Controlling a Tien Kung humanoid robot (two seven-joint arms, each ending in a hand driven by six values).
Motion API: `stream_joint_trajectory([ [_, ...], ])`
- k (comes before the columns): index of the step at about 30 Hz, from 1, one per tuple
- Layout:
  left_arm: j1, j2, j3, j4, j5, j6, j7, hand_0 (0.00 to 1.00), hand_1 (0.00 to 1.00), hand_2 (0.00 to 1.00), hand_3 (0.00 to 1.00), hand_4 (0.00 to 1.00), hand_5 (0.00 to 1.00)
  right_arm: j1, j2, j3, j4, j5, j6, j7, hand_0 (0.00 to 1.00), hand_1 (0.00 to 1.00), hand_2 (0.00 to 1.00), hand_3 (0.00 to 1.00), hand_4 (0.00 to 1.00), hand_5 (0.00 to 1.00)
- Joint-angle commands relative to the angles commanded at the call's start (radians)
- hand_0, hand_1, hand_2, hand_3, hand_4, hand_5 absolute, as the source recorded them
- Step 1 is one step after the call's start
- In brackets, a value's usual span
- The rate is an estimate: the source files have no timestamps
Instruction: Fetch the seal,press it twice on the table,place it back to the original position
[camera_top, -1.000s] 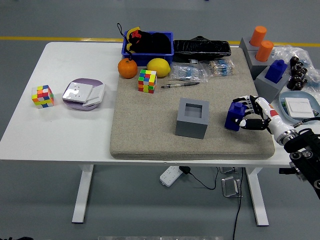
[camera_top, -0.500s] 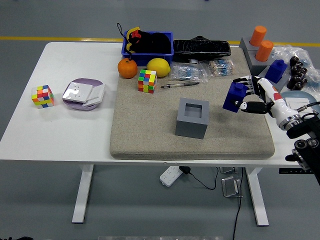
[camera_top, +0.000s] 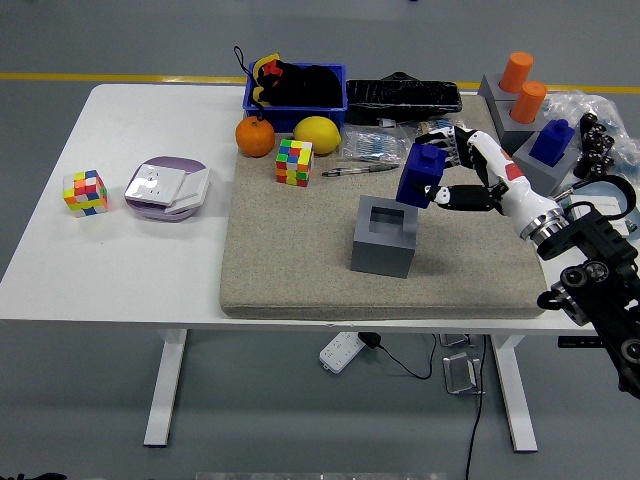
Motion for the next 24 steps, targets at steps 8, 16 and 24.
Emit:
stream_joint_trajectory([
  [8,-0.002,0.0,0.0,0.0,0.001,0.0,0.001,0.82,0.816,0.79,0.834,0.807,0.413,0.026,0.008,-0.07,-0.034,0.023,0.007,0.0,0.489,0.391,0.36,0.368,0.664,0.002],
  [16,-0.002,-0.001,0.0,0.0,0.003,-0.001,0.002,0.82,0.816,0.79,0.834,0.809,0.414,0.035,0.015,-0.103,-0.071,0.034,0.006,0.005,0.488,0.391,0.36,0.368,0.667,0.002],
  [24,-0.002,-0.001,0.0,0.0,0.003,-0.001,0.001,0.82,0.818,0.79,0.835,0.809,0.415,0.045,0.026,-0.115,-0.087,0.028,0.004,0.008,0.487,0.39,0.359,0.367,0.679,0.002],
])
